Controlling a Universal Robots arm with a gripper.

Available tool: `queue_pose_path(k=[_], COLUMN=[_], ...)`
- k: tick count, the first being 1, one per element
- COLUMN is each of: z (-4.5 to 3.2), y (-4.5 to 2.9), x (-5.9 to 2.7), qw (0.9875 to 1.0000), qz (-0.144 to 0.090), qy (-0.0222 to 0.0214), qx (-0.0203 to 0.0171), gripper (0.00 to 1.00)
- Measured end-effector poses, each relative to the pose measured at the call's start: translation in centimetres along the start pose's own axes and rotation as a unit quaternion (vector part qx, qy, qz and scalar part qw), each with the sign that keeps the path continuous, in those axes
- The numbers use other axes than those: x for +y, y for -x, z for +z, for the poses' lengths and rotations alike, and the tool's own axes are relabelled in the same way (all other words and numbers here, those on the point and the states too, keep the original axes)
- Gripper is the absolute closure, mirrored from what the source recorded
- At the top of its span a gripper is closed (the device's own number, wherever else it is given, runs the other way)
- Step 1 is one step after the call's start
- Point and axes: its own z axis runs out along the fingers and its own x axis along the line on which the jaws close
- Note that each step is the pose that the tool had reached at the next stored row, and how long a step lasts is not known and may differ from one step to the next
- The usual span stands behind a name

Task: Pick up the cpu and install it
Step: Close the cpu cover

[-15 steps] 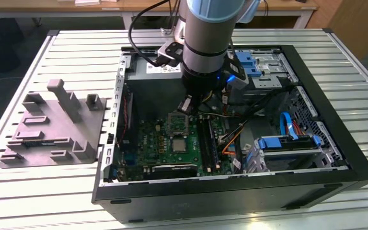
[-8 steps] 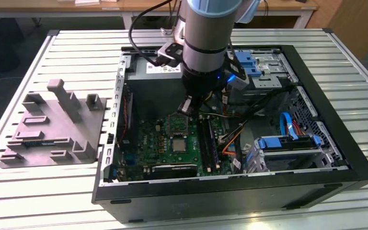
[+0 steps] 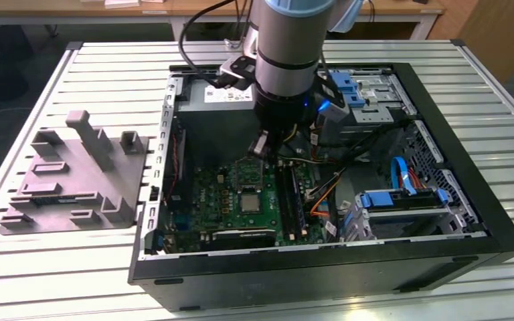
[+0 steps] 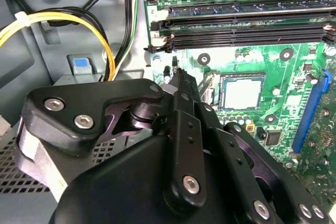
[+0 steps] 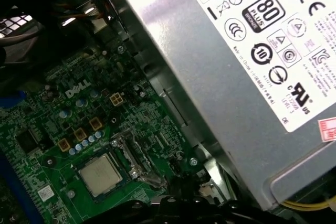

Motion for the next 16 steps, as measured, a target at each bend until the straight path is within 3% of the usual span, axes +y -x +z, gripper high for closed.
queue_pose_path(k=[16], z=[-0.2], y=[-0.36], x=[0.53], qw=[1.0], qz=[-0.003], qy=[0.004], qx=[-0.0066], gripper=[0.89])
